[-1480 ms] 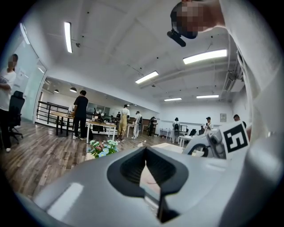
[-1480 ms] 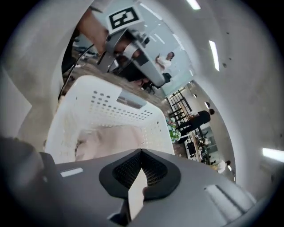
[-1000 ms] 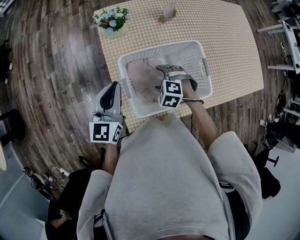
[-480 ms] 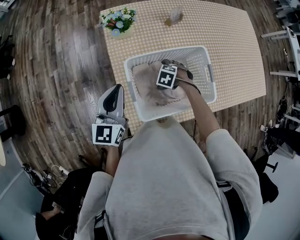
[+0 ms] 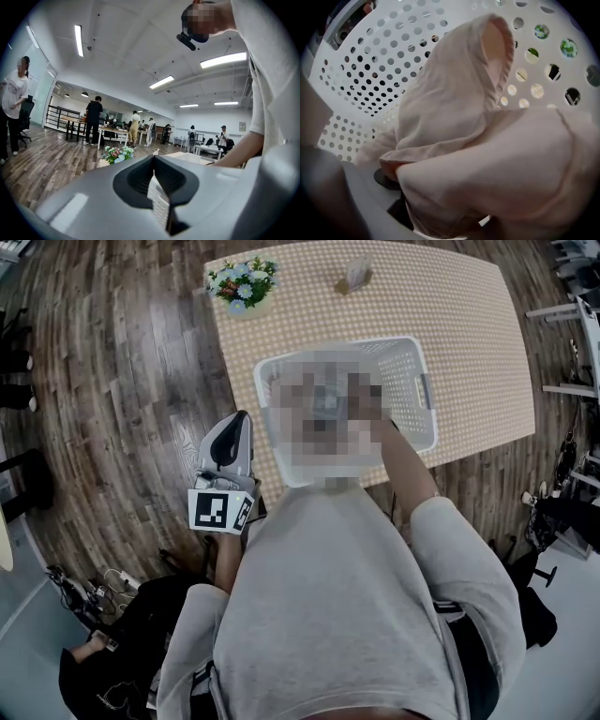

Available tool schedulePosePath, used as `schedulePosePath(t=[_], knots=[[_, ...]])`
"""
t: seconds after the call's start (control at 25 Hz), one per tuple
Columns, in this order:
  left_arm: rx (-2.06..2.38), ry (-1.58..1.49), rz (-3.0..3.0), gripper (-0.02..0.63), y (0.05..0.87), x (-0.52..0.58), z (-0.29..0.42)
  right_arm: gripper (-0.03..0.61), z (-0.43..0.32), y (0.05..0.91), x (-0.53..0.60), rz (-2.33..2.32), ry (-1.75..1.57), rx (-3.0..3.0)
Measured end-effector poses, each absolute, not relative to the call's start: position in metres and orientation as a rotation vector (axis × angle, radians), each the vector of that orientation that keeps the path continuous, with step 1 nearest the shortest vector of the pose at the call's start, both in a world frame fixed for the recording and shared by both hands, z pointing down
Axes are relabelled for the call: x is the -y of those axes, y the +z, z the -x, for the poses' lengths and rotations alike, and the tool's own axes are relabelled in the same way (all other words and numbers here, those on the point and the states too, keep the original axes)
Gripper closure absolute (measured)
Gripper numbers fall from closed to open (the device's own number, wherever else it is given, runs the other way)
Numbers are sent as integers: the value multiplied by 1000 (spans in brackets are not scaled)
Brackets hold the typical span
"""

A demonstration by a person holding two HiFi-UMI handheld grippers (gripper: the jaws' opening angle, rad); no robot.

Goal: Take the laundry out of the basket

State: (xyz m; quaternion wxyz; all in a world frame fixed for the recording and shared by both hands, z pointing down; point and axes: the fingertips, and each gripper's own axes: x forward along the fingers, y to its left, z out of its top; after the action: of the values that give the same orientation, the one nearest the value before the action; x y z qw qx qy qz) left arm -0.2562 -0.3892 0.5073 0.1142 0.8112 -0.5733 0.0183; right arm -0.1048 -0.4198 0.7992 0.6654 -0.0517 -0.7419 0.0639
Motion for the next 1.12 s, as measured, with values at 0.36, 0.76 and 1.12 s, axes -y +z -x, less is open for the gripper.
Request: schedulePosePath(t=[0.36, 0.76, 1.12], knots=[[1677, 34, -2391, 606, 505, 391, 251, 299, 110, 788, 387, 226, 155, 1686], [1696, 11, -2399, 606, 496, 385, 249, 337, 113, 772, 388, 106, 119, 1832], [1693, 1, -2456, 606, 481, 378, 231, 348, 124, 698, 432, -164, -8, 2047]])
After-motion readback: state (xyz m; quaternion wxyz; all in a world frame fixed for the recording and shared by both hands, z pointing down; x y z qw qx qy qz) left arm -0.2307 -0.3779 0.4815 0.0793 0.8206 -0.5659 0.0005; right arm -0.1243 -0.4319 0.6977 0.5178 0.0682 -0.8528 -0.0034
